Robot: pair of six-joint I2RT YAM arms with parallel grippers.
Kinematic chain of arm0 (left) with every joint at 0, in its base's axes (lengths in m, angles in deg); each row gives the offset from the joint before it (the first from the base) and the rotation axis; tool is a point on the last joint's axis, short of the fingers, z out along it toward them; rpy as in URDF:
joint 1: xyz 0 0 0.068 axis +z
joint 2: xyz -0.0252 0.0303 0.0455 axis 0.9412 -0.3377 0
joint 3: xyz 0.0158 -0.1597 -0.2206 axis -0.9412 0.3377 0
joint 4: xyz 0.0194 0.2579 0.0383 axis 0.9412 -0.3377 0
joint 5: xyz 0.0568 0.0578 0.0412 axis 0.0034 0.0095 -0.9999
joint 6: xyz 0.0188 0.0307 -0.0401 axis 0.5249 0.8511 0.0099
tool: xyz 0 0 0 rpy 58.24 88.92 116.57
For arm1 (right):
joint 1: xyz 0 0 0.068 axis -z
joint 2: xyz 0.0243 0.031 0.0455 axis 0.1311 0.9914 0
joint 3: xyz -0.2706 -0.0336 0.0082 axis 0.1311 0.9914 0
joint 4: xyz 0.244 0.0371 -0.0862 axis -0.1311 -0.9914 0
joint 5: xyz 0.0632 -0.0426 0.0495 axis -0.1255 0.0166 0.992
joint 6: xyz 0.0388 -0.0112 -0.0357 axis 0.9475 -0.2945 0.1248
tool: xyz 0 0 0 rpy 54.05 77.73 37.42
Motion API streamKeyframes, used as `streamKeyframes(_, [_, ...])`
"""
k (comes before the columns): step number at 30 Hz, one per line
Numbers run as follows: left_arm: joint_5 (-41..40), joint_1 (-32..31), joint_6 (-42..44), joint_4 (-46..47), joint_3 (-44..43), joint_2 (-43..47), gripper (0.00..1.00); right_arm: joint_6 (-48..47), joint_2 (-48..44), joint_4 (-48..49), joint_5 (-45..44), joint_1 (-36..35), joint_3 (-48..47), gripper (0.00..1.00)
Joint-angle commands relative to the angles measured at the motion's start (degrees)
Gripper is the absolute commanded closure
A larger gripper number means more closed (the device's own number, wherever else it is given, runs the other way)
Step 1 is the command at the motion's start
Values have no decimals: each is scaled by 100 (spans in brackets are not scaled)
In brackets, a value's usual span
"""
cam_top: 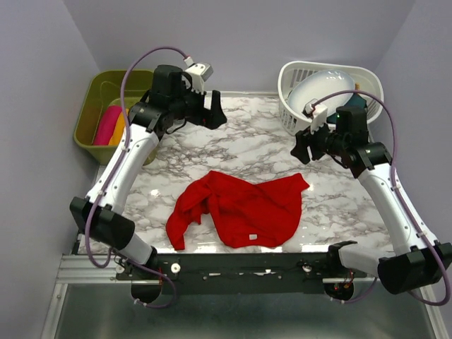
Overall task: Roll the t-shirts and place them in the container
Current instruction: Flatten out the T-shirt at the center of the board.
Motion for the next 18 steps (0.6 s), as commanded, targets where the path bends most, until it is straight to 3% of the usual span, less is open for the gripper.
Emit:
streamKeyframes(1, [392, 731, -2436, -239, -35, -490, 1, -772, 232, 41, 599, 32, 419, 31])
streamKeyframes(3, [986, 1055, -2802, -170, -595, -1008, 1, -862, 354, 165, 652, 32, 578, 31])
streamKeyframes(9, [856, 1083, -3348, 42, -1380, -1484, 1, -977, 811, 270, 880, 32, 571, 31])
streamKeyframes(18, [497, 670, -2566, -459, -1865, -1423, 1, -977, 1032, 60, 1241, 41, 96, 30])
